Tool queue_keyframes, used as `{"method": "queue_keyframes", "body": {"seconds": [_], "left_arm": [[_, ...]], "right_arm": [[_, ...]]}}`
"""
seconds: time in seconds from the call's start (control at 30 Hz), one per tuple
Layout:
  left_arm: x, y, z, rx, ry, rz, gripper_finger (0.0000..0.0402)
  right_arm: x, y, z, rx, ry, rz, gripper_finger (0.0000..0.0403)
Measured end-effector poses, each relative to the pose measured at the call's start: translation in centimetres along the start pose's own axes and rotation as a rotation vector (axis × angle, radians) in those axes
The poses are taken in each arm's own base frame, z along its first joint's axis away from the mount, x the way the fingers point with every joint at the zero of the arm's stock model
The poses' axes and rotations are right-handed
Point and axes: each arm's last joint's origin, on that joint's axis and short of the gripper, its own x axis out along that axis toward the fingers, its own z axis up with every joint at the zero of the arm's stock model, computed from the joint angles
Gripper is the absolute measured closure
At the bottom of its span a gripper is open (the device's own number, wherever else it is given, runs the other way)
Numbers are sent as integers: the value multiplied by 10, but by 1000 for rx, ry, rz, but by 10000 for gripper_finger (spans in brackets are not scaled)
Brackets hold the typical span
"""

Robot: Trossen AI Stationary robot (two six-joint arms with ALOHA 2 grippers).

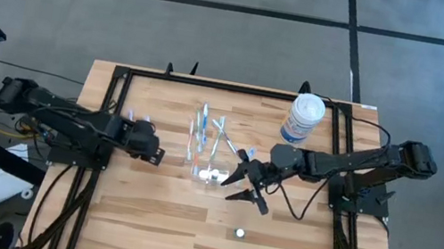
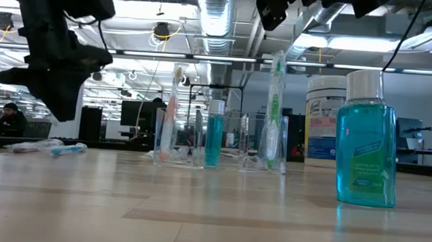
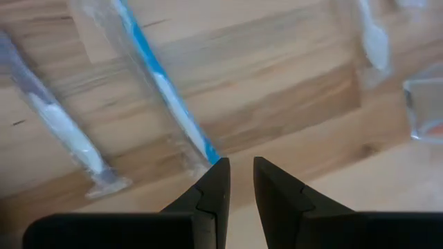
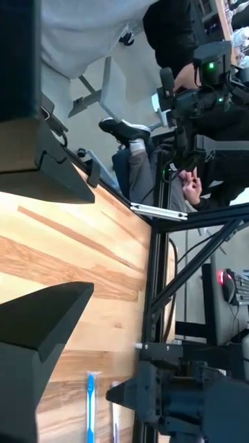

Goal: Pick & Place toothbrushing station
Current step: Put the left blue toothbrush into the transparent organizer

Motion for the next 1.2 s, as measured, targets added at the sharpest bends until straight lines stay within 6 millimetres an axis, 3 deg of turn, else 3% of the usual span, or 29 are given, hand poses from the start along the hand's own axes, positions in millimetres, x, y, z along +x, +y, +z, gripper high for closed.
{"method": "queue_keyframes", "body": {"seconds": [0.5, 0.93, 1.2], "left_arm": [[23, 3, 11, -57, 60, 154, 338], [28, 1, 11, -44, 84, 164, 252], [28, 0, 11, -68, 60, 155, 236]], "right_arm": [[0, 0, -2, 10, 22, -2, 217], [0, 0, -4, 15, 37, -4, 217], [0, 0, -4, 15, 38, -6, 217]]}}
